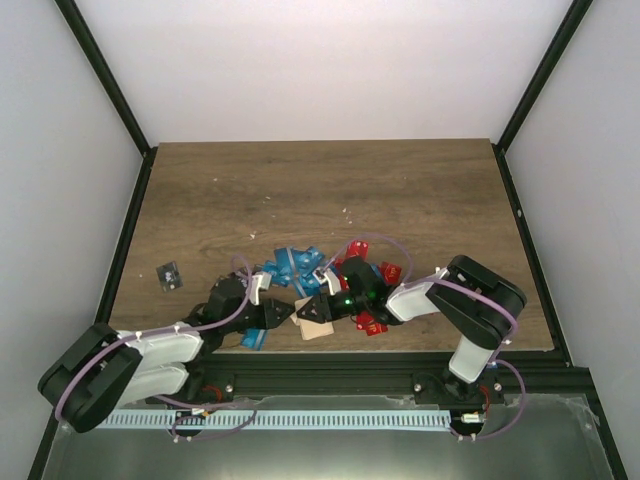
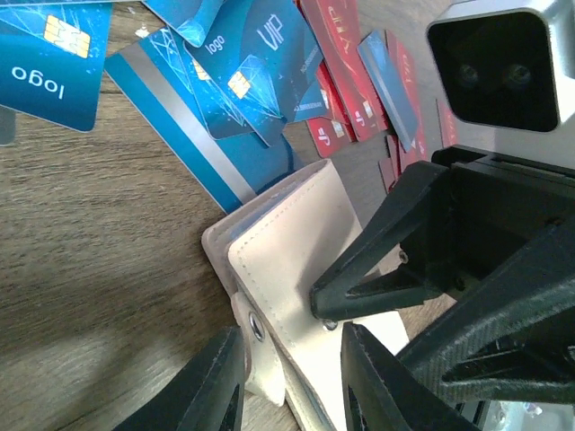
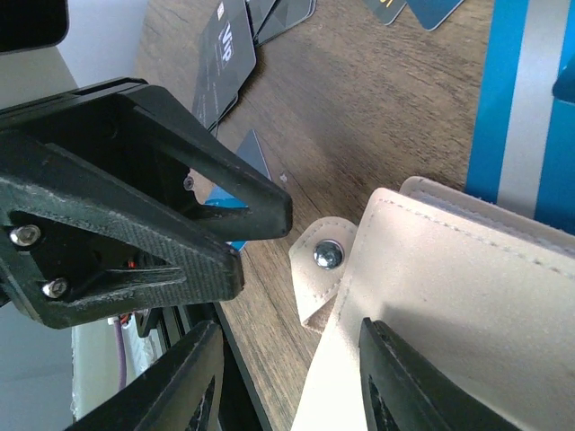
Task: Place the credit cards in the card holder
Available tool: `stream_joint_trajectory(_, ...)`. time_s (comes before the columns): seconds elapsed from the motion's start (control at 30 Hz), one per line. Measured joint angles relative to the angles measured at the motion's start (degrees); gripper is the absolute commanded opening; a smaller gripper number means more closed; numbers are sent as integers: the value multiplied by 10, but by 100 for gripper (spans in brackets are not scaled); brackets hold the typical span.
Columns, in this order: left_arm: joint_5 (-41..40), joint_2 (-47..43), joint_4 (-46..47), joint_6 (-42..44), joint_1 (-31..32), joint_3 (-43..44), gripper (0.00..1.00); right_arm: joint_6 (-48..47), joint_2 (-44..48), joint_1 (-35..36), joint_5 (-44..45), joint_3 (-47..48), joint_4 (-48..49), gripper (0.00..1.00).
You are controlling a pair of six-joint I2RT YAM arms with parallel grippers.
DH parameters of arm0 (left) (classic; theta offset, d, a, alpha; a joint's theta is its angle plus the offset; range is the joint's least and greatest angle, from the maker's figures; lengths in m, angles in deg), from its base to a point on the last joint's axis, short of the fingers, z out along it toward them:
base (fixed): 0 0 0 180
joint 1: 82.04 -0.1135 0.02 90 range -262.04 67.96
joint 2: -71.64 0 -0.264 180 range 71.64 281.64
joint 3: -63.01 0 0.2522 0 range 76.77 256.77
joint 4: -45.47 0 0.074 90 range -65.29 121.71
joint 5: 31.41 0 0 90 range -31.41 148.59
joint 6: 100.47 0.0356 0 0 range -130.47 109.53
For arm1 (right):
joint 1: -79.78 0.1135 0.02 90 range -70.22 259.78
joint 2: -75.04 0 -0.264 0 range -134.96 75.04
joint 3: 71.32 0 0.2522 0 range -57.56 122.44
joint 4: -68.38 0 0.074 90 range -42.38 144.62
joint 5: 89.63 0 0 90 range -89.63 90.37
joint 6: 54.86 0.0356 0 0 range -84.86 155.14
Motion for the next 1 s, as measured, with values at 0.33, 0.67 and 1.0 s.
stream_joint_trajectory(0.33, -11, 53, 4, 14, 0, 20, 30, 0, 0, 0, -2, -5, 8, 44)
stream_joint_trajectory(0.67, 0, 130, 30, 17, -1, 45, 12, 0, -1, 0, -2, -5, 10, 44)
stream_joint_trajectory(1.0, 7, 116, 41, 10, -1, 37, 4, 0, -1, -3, -5, -9, 14, 43)
